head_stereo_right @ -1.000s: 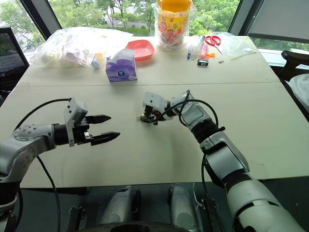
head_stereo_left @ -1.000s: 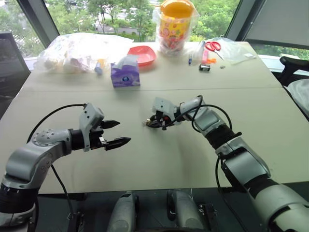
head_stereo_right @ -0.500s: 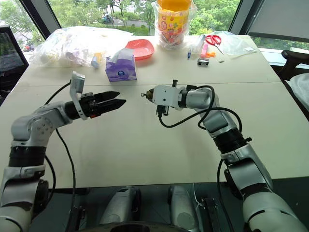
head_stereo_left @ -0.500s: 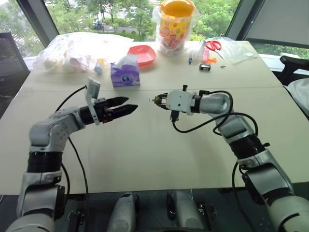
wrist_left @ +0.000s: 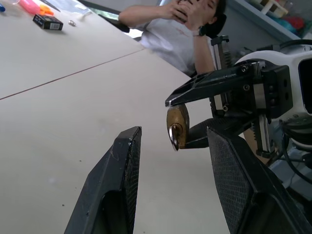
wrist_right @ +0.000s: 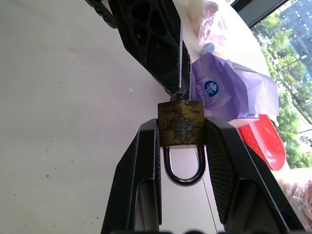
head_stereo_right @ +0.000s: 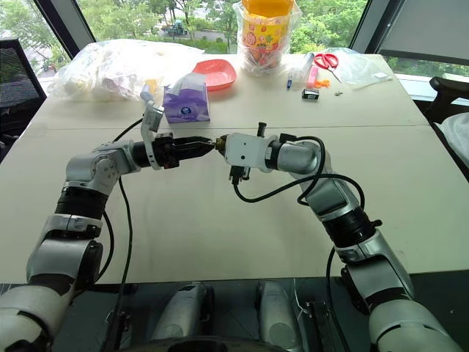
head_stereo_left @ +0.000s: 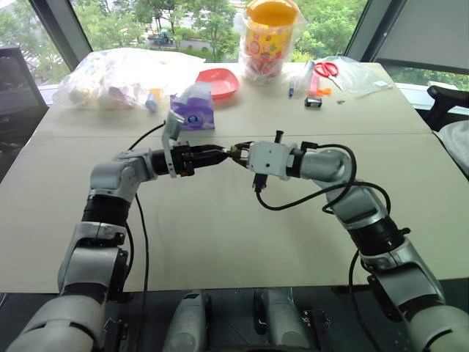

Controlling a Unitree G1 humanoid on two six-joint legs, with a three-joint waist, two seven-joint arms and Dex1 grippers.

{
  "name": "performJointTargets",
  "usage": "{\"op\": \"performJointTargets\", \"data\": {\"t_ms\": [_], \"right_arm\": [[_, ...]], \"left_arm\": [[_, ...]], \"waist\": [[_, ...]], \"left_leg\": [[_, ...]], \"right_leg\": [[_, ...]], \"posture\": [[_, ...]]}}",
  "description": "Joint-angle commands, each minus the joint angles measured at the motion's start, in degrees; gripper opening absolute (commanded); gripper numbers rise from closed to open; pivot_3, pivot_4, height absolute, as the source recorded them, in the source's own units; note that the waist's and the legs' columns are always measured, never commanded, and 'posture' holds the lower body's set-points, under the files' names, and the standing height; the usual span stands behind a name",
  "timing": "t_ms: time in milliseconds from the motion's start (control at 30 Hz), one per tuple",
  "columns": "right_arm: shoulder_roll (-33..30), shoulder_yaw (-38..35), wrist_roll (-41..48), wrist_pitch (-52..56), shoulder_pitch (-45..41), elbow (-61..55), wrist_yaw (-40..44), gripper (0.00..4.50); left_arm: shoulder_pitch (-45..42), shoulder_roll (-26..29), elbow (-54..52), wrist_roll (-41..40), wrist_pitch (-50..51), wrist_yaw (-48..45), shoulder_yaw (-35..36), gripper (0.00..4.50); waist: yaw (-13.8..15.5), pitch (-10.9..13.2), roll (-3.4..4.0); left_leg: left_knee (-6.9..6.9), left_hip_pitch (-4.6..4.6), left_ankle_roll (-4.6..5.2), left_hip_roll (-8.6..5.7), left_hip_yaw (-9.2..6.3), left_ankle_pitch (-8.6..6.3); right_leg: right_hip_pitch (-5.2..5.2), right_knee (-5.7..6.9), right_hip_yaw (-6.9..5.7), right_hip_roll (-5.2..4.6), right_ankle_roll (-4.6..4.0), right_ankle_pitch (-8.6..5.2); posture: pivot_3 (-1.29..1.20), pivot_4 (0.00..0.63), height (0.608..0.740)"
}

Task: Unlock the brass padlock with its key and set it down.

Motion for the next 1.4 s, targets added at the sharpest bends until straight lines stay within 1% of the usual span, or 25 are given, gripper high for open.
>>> {"op": "performJointTargets", "data": {"t_ms": [33,133,233,333,367,533,700,867,1000,1067,1100,1200,1267,1333,1400], "right_arm": [[-0.38,-1.73,0.05,0.36,-0.04,-2.90,-0.57,0.71],[-0.42,-1.76,0.13,0.65,-0.15,-2.98,-0.53,0.71],[-0.34,-1.68,0.15,0.72,-0.17,-3.02,-0.55,0.71],[-0.31,-1.64,0.25,0.78,-0.10,-3.07,-0.49,0.71],[-0.30,-1.59,0.24,0.73,-0.12,-3.00,-0.47,0.71],[-0.32,-1.50,0.44,0.86,-0.07,-3.12,-0.14,0.71],[-0.48,-1.39,1.32,2.00,0.35,-3.67,1.23,0.71],[0.19,-1.97,4.95,7.17,1.39,-5.51,4.03,0.71],[0.59,-2.75,7.36,10.93,1.77,-6.25,5.05,0.71],[0.56,-2.90,7.85,11.65,1.67,-6.26,5.05,0.71],[0.52,-2.93,7.86,11.71,1.58,-6.16,4.91,0.71],[0.31,-2.78,7.70,11.45,1.34,-6.09,4.62,0.71],[-0.54,-1.84,5.40,8.78,0.87,-5.39,3.72,0.71],[-1.20,-1.05,3.41,6.33,0.57,-4.60,2.92,0.71],[-1.31,-0.77,2.37,4.70,0.43,-4.11,2.37,0.71]], "left_arm": [[-1.49,-0.10,-0.27,0.45,-0.98,-1.22,1.21,2.19],[-1.27,-0.11,-0.31,0.88,-0.98,-1.92,0.72,2.19],[-1.15,-0.36,-0.26,1.03,-1.06,-1.72,1.20,1.32],[-0.95,-0.52,-0.65,0.98,-0.71,-1.76,1.58,0.09],[-0.86,-0.52,-0.78,1.01,-0.64,-1.80,1.64,0.01],[-0.28,-0.33,-1.54,2.11,-1.70,-1.74,1.24,0.01],[0.48,-0.10,-1.79,9.32,-13.13,-0.92,-1.90,0.01],[2.21,1.67,-4.01,18.58,-29.01,-3.22,-7.80,0.01],[4.10,2.02,-5.56,22.28,-36.71,-3.56,-9.89,0.01],[4.84,2.33,-5.37,23.60,-38.88,-3.55,-10.45,0.01],[5.11,2.21,-5.31,23.24,-37.96,-3.55,-10.21,0.01],[5.07,1.55,-6.47,18.31,-28.29,-3.61,-7.75,0.01],[3.22,1.37,-7.49,11.04,-13.86,-3.08,-4.18,0.01],[1.94,1.67,-8.66,5.46,-3.64,-3.16,-1.34,0.01],[1.85,2.48,-10.48,2.91,1.51,-3.86,-0.52,0.60]], "waist": [[-0.02,0.00,0.00],[-0.04,0.00,0.00],[-0.03,0.00,0.00],[-0.03,0.00,0.00],[-0.03,0.00,0.00],[-0.02,0.00,0.00],[0.06,0.00,0.00],[0.07,0.00,0.00],[0.07,0.00,0.00],[0.08,0.00,0.00],[0.08,0.00,0.00],[0.07,0.00,0.00],[0.05,0.00,0.00],[-0.05,0.00,0.00],[-0.11,0.00,0.00]], "left_leg": [[0.00,0.00,0.00,0.00,0.00,0.00],[0.00,0.00,0.00,0.00,0.00,0.00],[0.00,0.00,0.00,0.00,-0.01,0.00],[0.00,0.00,0.00,0.00,-0.01,0.00],[0.00,0.00,0.00,0.00,-0.01,0.00],[0.00,0.00,0.00,0.00,-0.01,0.00],[0.00,0.00,0.00,0.00,0.00,0.00],[-0.01,0.00,0.00,0.00,0.00,0.00],[-0.01,0.00,0.00,0.02,0.01,0.00],[-0.01,0.00,0.00,0.02,0.01,0.00],[-0.01,0.00,0.00,0.02,0.01,0.00],[0.00,0.00,0.00,0.02,0.01,0.00],[0.00,-0.01,0.00,0.02,0.01,0.00],[0.00,-0.02,0.01,0.02,-0.01,0.00],[0.00,-0.02,0.01,0.02,-0.03,0.00]], "right_leg": [[0.00,0.00,0.00,0.00,0.00,0.00],[0.00,0.00,0.00,0.00,0.00,0.00],[0.00,0.01,0.00,0.00,0.00,0.00],[0.00,0.00,0.00,0.00,0.00,0.00],[0.00,0.00,0.00,0.00,0.00,0.00],[0.00,0.00,0.00,0.00,0.00,0.00],[0.00,0.00,0.00,-0.01,-0.01,0.00],[0.00,-0.01,0.00,-0.01,-0.03,-0.01],[-0.01,-0.01,0.00,-0.02,-0.19,-0.10],[-0.01,0.00,0.00,-0.02,-0.19,-0.10],[-0.01,0.00,0.00,-0.02,-0.19,-0.10],[-0.01,0.00,0.00,-0.02,-0.18,-0.10],[-0.01,0.00,-0.01,-0.01,-0.15,-0.09],[-0.01,0.00,-0.01,-0.01,0.03,-0.01],[-0.02,0.01,-0.01,0.00,0.06,-0.02]], "posture": [[0.00,0.150,0.740],[0.00,0.150,0.740],[0.00,0.150,0.740],[0.00,0.150,0.740],[0.00,0.150,0.740],[0.00,0.150,0.740],[0.00,0.150,0.740],[0.00,0.150,0.740],[0.00,0.150,0.740],[0.00,0.150,0.740],[0.00,0.150,0.740],[0.00,0.150,0.740],[0.00,0.150,0.740],[0.00,0.150,0.740],[0.00,0.150,0.740]]}}
